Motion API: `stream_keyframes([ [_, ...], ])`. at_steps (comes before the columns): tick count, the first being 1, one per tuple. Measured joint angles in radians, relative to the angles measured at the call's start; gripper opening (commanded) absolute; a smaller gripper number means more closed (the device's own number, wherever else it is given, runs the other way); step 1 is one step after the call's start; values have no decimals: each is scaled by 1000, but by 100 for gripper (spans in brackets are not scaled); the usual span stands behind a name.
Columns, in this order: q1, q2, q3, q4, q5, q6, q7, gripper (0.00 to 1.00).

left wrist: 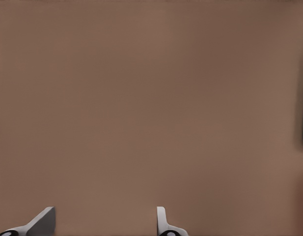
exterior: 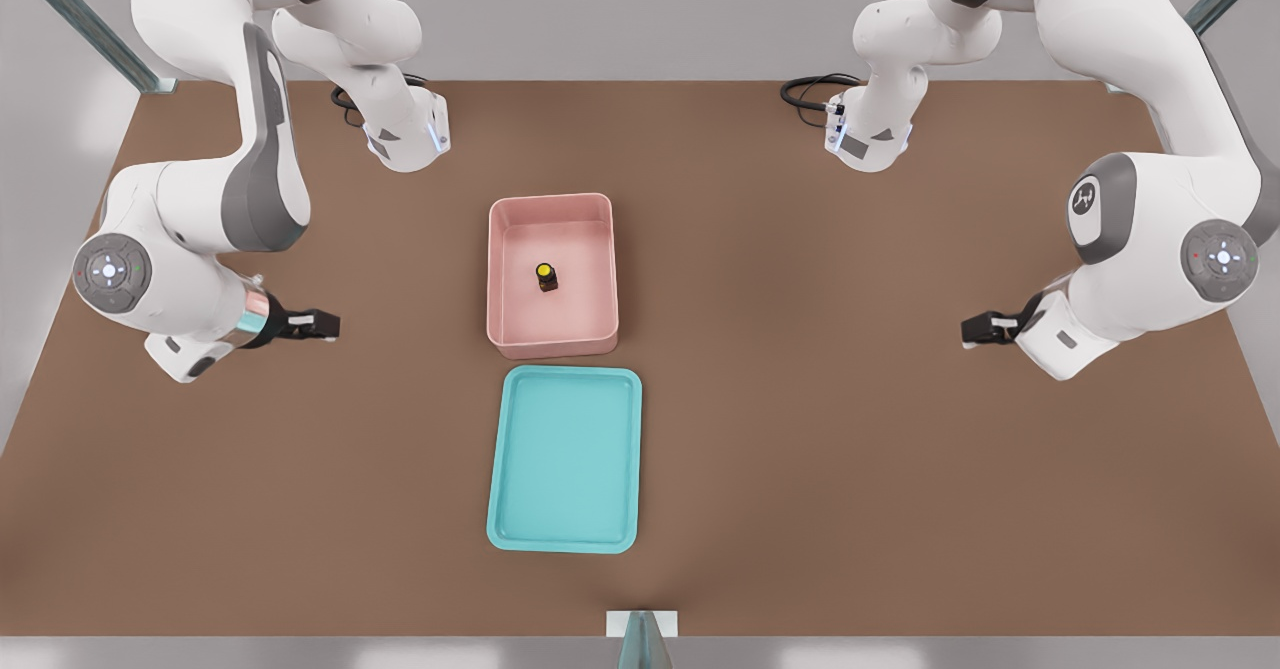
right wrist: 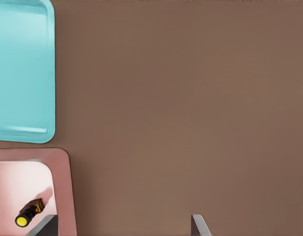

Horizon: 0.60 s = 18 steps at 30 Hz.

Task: The left arm remains still, and the right arm places the button from the box into the tray

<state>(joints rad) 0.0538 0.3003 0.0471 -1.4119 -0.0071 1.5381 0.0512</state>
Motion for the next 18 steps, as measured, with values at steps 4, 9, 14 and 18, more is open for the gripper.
stream_keyframes([
  [4,155,16,6,4,3,19,43,100],
  [9,366,69,16,-18,15,87,186,100],
  [14,388,-163,49,-469,51,298,334,100],
  [18,375,-238,134,-665,59,458,447,100],
])
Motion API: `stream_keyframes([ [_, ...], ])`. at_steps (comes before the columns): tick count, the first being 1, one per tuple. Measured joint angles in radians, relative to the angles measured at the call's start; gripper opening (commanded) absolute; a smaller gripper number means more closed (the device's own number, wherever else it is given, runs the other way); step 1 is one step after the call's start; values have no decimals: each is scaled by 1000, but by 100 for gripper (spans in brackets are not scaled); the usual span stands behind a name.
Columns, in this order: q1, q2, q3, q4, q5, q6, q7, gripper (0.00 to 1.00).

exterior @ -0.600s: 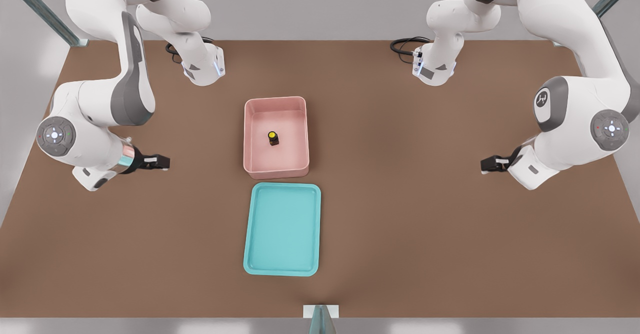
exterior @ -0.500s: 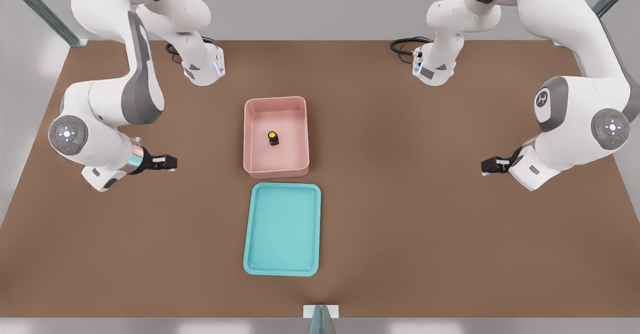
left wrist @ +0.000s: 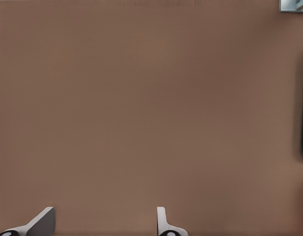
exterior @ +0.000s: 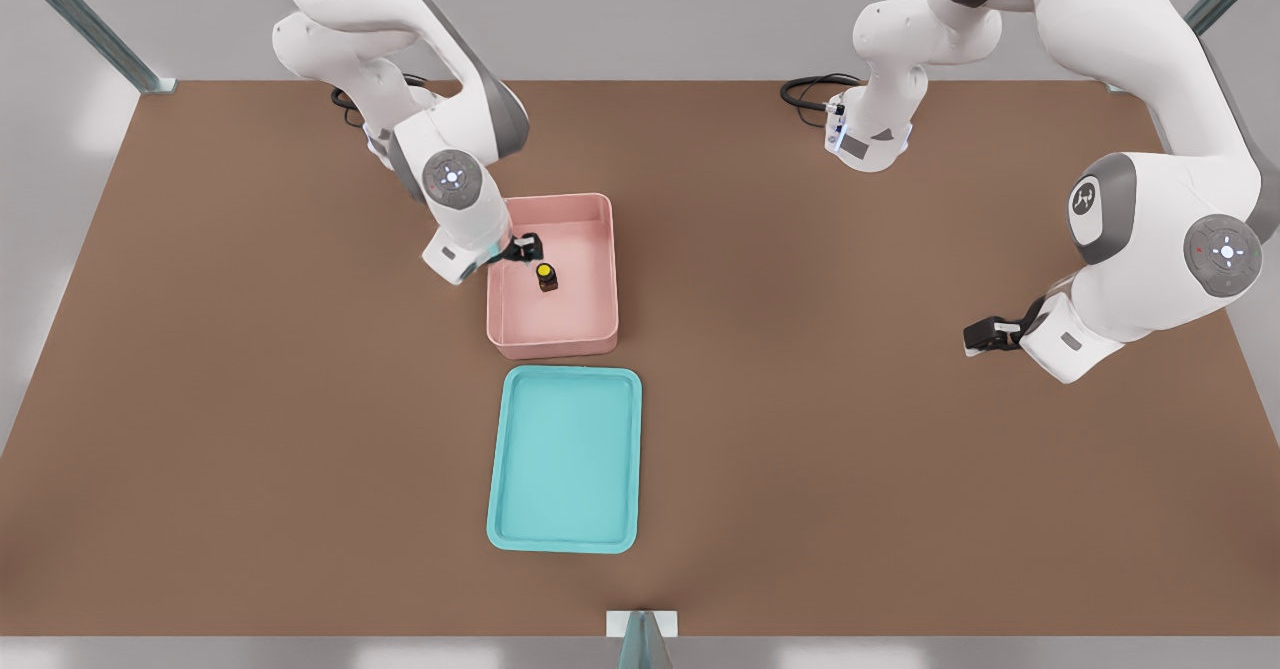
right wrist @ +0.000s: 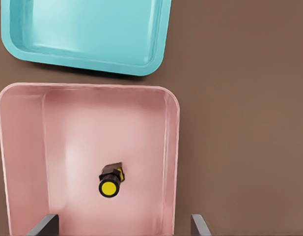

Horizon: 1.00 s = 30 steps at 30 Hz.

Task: The left arm remains still, and the right arm places the button from the box into the tray

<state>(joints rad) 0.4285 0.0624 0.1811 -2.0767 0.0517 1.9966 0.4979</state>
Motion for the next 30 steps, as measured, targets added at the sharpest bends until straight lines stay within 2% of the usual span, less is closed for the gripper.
stream_keyframes([
  [5,88,64,25,-69,0,174,134,100],
  [14,98,142,27,-171,-8,408,302,100],
  [30,92,187,27,-242,-26,524,448,100],
])
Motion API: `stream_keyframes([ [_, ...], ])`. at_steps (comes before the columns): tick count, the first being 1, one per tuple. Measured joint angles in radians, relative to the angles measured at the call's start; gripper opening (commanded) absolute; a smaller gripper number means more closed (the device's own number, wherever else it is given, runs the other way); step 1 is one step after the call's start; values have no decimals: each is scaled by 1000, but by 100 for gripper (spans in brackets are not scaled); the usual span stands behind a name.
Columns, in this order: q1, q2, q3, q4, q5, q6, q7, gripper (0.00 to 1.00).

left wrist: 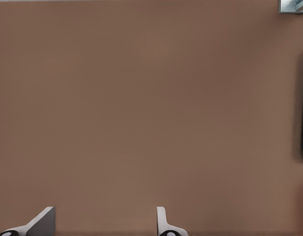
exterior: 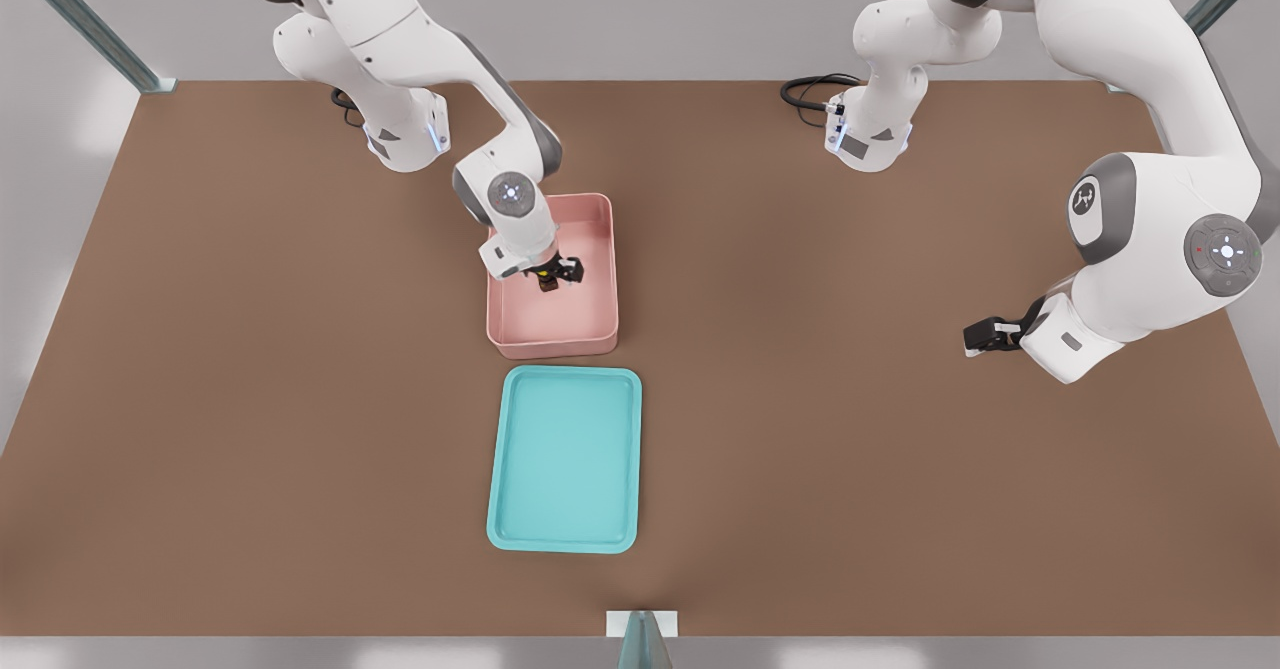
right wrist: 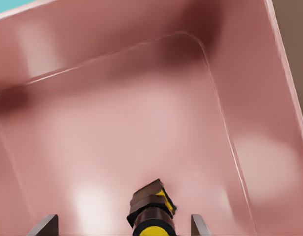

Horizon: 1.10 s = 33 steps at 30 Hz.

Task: The left arm remains still, and the right arm places the button from the box into the tray

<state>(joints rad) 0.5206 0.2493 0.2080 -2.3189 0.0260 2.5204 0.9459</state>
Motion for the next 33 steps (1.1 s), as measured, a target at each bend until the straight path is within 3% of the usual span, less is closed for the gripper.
stream_keyframes([
  [14,5,34,-1,-60,-2,67,65,100],
  [15,6,34,-1,-60,-2,69,69,96],
  [17,6,33,-1,-62,-2,72,76,74],
  [20,5,32,-1,-63,-2,75,87,56],
  [23,5,31,-1,-62,1,79,94,45],
  [33,4,-81,0,-54,7,55,118,45],
])
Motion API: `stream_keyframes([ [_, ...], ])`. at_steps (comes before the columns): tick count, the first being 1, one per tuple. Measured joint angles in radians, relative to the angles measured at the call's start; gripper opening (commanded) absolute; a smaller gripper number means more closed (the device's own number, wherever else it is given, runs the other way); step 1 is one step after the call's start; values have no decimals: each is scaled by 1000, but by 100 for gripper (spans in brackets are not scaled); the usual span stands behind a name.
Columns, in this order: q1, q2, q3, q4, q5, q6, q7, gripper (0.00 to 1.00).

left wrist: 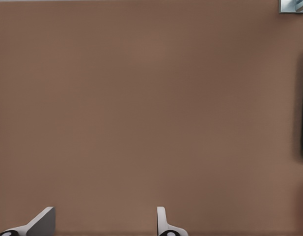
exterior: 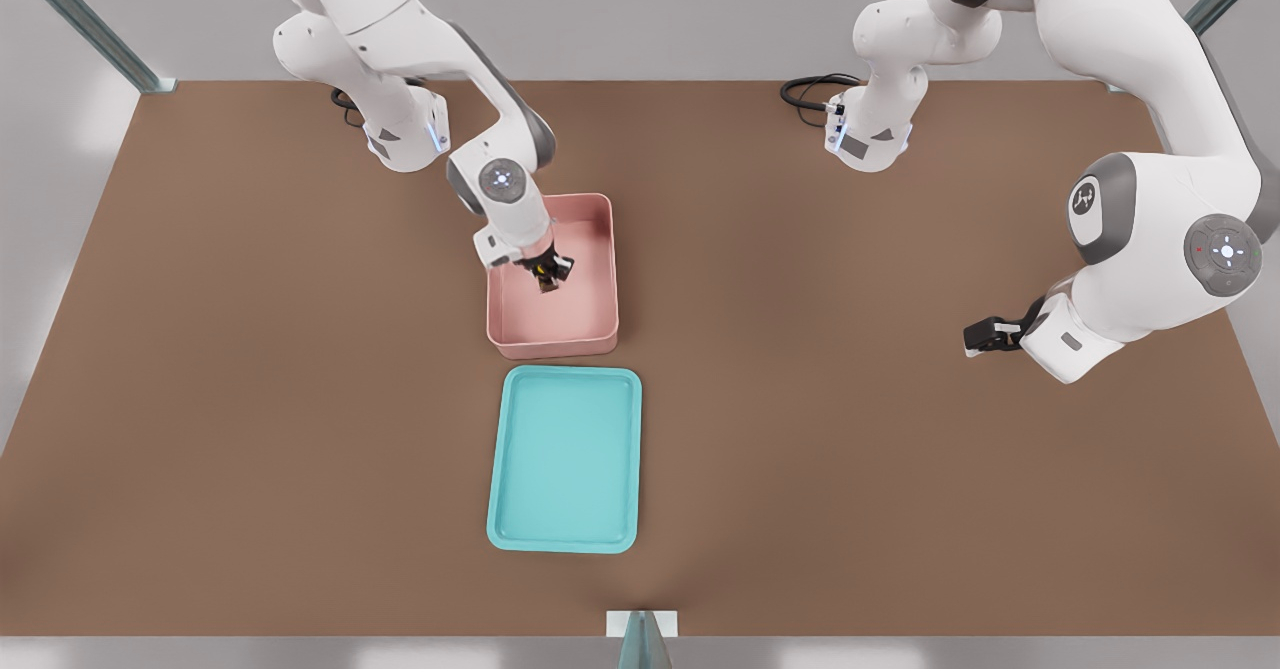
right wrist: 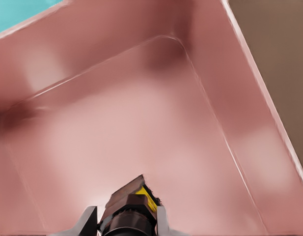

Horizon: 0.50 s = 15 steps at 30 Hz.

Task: The left arm remains still, and the right arm places the button from the box into the tray

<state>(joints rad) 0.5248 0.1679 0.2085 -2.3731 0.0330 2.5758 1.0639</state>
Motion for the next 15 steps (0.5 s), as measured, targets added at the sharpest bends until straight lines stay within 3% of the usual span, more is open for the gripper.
stream_keyframes([
  [8,-15,-52,0,221,8,-153,22,45],
  [15,-161,135,-3,514,5,-260,34,45],
])
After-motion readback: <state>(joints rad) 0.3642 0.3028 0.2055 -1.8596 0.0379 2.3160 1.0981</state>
